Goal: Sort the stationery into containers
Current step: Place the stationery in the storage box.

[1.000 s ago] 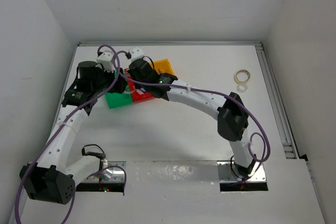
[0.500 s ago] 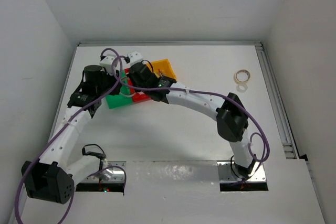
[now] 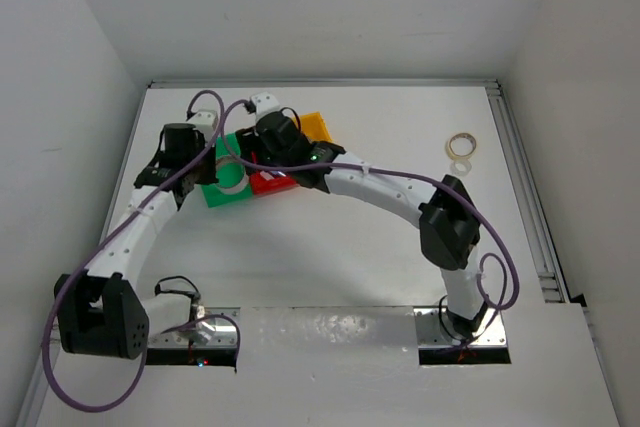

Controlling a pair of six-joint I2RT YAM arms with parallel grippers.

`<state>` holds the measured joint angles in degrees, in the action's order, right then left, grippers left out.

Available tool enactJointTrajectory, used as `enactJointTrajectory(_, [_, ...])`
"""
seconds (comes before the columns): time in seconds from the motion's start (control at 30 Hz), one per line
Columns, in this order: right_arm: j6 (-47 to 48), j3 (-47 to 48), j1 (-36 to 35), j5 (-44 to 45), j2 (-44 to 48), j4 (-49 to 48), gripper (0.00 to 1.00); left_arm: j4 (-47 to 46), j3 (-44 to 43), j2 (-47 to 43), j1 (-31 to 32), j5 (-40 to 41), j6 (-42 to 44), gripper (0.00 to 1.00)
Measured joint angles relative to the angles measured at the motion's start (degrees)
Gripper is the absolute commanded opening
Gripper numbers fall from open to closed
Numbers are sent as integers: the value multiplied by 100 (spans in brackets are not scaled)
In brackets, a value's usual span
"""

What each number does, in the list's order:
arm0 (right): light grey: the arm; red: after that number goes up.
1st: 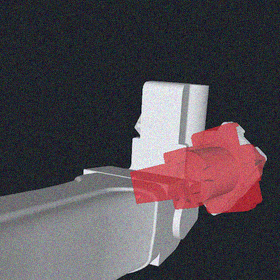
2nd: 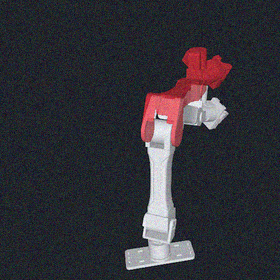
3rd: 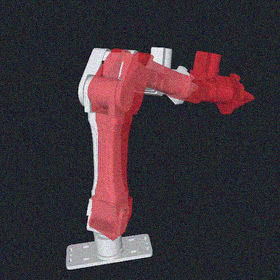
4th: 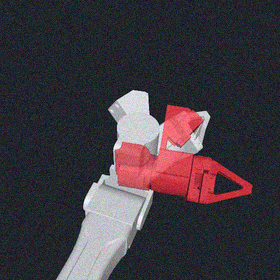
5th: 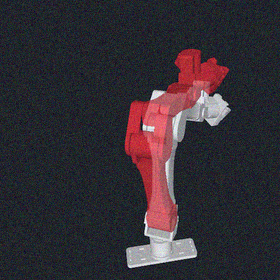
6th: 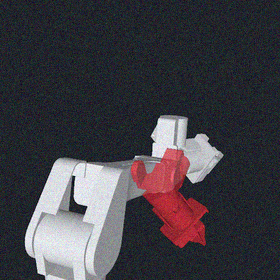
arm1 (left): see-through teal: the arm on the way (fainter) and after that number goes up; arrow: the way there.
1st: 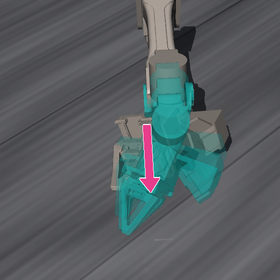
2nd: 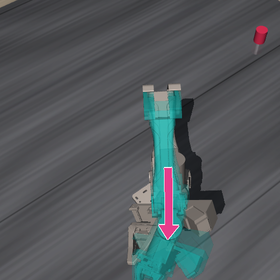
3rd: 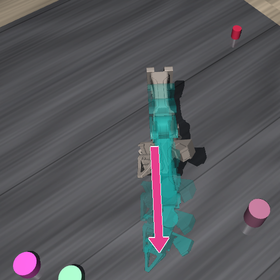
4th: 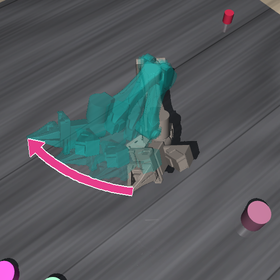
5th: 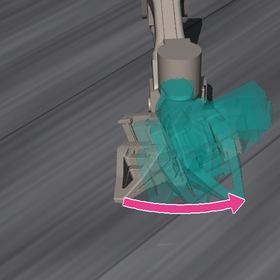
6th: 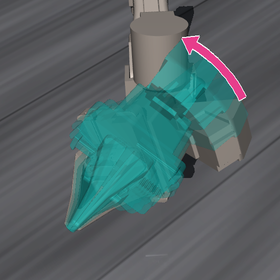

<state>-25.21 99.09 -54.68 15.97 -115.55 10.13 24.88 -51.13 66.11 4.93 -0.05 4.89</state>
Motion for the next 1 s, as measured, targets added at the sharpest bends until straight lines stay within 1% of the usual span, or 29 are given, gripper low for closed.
enactJointTrajectory(0.17, [-168, -610, 391, -219, 535, -229, 64, 107, -81, 284, -376, 319, 151, 0])
enactJointTrajectory(0.3, [-227, -1279, 931, -208, 1381, -424, 64, -17, -162, 479, -466, 485, 291, 0])
enactJointTrajectory(0.53, [-291, -2238, 1534, 26, 2459, -728, 64, -396, -483, 1309, -546, 374, 431, 0])
enactJointTrajectory(0.77, [-313, -2872, 1801, 186, 2730, -660, 64, -492, -1047, 1880, -546, 420, 407, 0])
enactJointTrajectory(1.0, [-293, -3014, 1985, 313, 2994, -621, 64, -577, -1078, 2076, -546, 553, 365, 0])
